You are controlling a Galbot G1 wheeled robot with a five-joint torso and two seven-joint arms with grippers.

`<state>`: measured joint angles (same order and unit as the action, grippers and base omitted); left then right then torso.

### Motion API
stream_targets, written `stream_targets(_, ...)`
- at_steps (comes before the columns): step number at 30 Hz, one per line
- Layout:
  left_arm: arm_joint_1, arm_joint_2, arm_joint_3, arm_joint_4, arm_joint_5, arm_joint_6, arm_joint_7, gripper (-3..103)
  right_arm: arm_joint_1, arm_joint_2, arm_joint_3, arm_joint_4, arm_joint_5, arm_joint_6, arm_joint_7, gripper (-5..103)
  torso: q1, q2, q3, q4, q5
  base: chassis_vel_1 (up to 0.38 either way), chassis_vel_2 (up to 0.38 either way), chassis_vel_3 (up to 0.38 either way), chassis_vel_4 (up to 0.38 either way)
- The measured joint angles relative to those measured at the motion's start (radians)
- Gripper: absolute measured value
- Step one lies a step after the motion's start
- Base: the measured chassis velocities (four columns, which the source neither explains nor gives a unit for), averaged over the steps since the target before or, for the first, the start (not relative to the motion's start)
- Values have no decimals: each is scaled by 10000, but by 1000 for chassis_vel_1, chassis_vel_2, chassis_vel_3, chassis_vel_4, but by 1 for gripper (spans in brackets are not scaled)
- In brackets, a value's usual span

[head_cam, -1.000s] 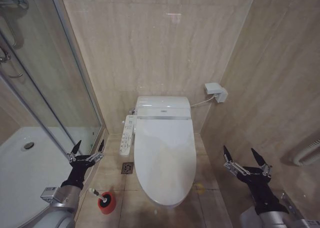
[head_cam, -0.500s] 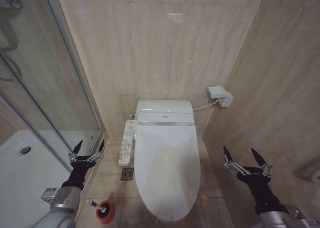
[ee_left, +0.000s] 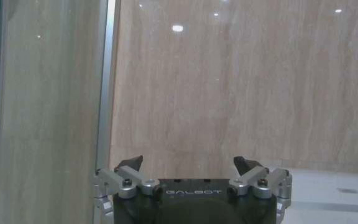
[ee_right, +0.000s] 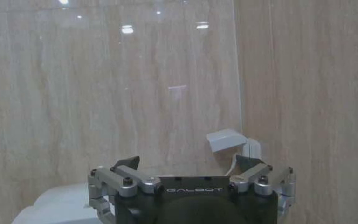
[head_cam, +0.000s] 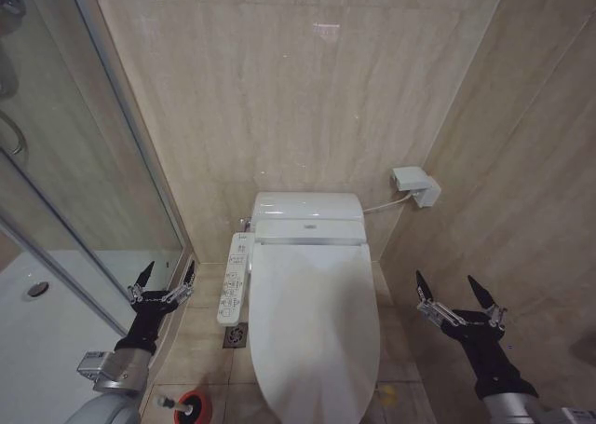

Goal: Open the toilet lid, clean the toilet bowl with a toilet brush, close the toilet lid, and flush.

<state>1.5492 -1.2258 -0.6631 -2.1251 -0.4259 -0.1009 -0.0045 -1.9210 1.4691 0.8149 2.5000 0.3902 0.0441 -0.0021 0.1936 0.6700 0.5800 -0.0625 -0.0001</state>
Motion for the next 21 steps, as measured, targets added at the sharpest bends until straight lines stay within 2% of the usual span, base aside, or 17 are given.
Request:
stream_targets(12, -792, 562, -112, 1095, -198, -196, -212, 97, 0, 0, 0, -1, 0, 0, 0, 100, -3, 0, -1, 0, 0, 0, 0, 0, 0)
stream_targets(13, -884, 620, -77, 1216, -215, -253, -159, 74, 0, 0, 0, 0, 0, 0, 0, 100, -3, 0, -1, 2, 0, 0, 0, 0, 0)
stream_targets(19, -1420, 976, 130, 1851, -363, -566, 157, 74, 0, 0, 0, 0, 0, 0, 0, 100, -3, 0, -1, 0, -1, 0, 0, 0, 0)
stream_targets(20, -1571, 1091, 194, 2044, -443, -645, 217, 81, 0, 0, 0, 0, 0, 0, 0, 100, -3, 0, -1, -1, 0, 0, 0, 0, 0)
stream_targets(21, -1733, 1240, 274, 2258, -543, -698, 266, 81, 0, 0, 0, 0, 0, 0, 0, 100, -2, 0, -1, 0, -1, 0, 0, 0, 0)
